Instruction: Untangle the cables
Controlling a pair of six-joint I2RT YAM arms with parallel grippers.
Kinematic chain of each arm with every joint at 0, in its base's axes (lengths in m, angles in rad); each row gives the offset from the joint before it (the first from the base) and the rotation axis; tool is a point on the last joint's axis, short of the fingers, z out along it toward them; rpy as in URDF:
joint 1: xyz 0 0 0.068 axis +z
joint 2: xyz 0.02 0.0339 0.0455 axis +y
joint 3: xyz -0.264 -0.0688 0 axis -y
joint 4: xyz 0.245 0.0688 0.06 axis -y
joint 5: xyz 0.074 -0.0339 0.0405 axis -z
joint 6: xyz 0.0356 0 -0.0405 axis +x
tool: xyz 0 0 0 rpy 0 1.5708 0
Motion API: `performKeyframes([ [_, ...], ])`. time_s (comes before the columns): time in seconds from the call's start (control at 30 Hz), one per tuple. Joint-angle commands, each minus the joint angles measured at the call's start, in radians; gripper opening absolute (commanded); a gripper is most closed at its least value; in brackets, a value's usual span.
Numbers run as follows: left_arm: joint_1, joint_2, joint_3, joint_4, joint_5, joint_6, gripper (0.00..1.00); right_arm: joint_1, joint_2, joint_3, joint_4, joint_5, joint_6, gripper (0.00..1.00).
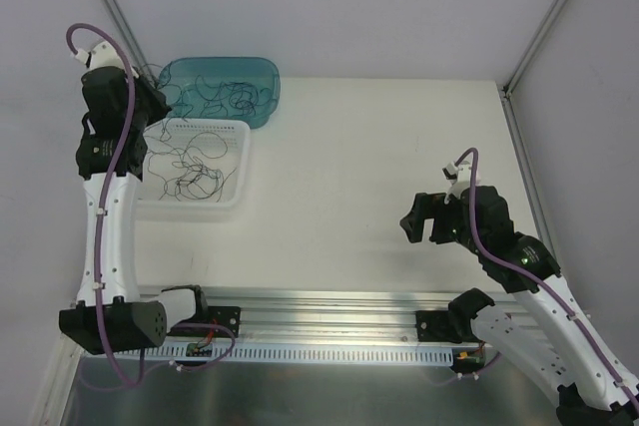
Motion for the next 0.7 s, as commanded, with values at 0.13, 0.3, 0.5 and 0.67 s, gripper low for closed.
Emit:
performKeyframes([
  [0.13, 0.112, 0.132, -0.181, 0.031, -0.020, 0.007, 0.20, 0.001, -0.011, 0.012, -0.016, 0.004, -0.019, 0.97],
  [0.3, 0.137, 0.087, -0.247, 0.031, -0.041, -0.004, 0.74, 0.001, -0.033, 0.021, -0.046, 0.026, -0.027, 0.97],
  [0.5, 0.140, -0.084, -0.293, -0.003, -0.049, 0.041, 0.99, 0.001, -0.068, 0.035, -0.085, 0.066, -0.033, 0.97],
  [0.67, 0.142, -0.273, -0.313, -0.087, -0.023, 0.088, 0.99, -0.001, -0.110, 0.081, -0.151, 0.136, -0.044, 0.97],
])
